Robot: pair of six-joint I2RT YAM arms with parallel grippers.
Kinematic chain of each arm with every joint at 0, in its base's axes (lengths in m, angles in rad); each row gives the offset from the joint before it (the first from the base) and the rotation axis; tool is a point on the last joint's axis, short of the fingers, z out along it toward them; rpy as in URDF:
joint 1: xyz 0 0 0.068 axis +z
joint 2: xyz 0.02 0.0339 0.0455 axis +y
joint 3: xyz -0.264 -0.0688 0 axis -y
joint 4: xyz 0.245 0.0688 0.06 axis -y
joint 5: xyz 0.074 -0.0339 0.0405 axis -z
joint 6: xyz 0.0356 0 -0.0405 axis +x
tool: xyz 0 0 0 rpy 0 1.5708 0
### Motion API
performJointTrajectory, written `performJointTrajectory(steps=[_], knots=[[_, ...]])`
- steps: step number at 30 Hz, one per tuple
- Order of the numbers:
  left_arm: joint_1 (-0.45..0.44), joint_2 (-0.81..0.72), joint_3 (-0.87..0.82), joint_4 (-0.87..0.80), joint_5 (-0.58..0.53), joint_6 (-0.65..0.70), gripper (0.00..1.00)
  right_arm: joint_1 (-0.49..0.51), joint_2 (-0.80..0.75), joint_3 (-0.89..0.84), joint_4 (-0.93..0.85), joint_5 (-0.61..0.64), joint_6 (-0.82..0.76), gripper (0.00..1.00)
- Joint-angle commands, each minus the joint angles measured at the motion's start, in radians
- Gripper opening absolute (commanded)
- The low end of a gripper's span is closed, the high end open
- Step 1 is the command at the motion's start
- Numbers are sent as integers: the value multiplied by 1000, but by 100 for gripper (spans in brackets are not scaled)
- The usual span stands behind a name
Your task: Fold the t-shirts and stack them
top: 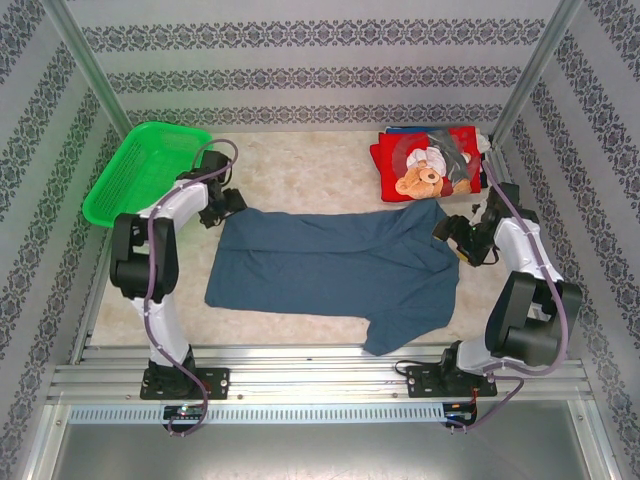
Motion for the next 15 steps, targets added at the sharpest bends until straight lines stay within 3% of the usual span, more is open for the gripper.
performJointTrajectory(steps=[1,5,10,12,15], knots=[[-16,34,58,12,21,29,71,-6,25,32,5,-5,-33,79],[-22,81,52,49,75,19,60,-4,25,23,26,-16,-33,85],[-14,106,45,29,59,24,15,11,36,26,53,-73,-33,87],[12,89,29,14,35,12,8,44,46,41,54,-92,-49,87],[55,44,-6,2,-3,6,6,109,70,71,38,-73,-69,84]])
